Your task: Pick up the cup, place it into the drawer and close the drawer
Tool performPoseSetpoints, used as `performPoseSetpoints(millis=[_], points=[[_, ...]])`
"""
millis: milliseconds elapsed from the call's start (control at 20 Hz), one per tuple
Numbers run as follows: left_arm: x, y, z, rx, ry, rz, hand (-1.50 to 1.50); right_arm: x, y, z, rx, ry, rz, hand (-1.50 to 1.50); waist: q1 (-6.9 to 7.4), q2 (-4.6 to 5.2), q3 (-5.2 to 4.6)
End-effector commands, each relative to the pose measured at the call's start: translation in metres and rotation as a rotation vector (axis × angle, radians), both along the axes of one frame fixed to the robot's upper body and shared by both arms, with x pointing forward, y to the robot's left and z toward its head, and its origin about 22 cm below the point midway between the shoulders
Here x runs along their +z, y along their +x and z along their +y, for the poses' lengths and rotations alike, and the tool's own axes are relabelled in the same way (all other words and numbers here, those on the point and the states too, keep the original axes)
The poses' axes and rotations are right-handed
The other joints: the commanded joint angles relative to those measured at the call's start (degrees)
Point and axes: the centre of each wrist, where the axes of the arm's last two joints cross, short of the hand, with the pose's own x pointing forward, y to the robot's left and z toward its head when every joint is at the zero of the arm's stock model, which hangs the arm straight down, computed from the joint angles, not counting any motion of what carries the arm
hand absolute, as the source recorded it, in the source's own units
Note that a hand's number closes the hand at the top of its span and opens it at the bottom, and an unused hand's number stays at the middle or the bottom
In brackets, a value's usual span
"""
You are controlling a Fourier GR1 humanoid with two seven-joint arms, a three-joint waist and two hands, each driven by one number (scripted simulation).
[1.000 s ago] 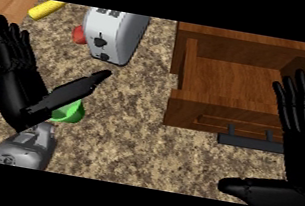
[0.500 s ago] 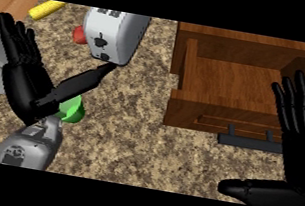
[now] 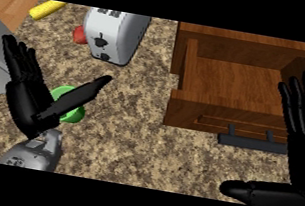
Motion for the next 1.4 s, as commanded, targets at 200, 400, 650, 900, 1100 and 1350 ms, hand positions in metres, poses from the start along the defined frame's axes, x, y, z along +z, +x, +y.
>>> performPoseSetpoints(millis=[200,400,650,900,1100,1350], points=[[-0.038,-0.023,0.032,0.053,-0.022,0.078,-1.5,-0.009,0.005,0.003,0.01,-0.008,0.021,-1.5,0.22,0.03,-0.01],[-0.043,-0.014,0.013,0.103,-0.033,0.1,-1.5,0.022,0.004,-0.006,0.008,-0.015,0.015,-1.5,0.04,0.0,0.0],[-0.075,-0.036,0.032,0.107,-0.058,0.135,-1.5,-0.007,-0.003,-0.01,0.008,0.017,0.014,-1.5,0.08,-0.01,0.01],[-0.106,-0.036,0.049,0.116,-0.064,0.129,-1.5,0.011,0.017,-0.022,0.027,-0.008,0.003,-1.5,0.17,0.04,-0.01],[-0.13,-0.02,0.046,0.108,-0.076,0.168,-1.5,0.007,0.017,0.006,0.04,0.003,0.02,-1.5,0.02,0.06,-0.02],[-0.142,-0.032,0.044,0.128,-0.062,0.145,-1.5,0.01,0.002,-0.029,0.016,-0.002,-0.011,-1.5,-0.1,0.02,-0.01]])
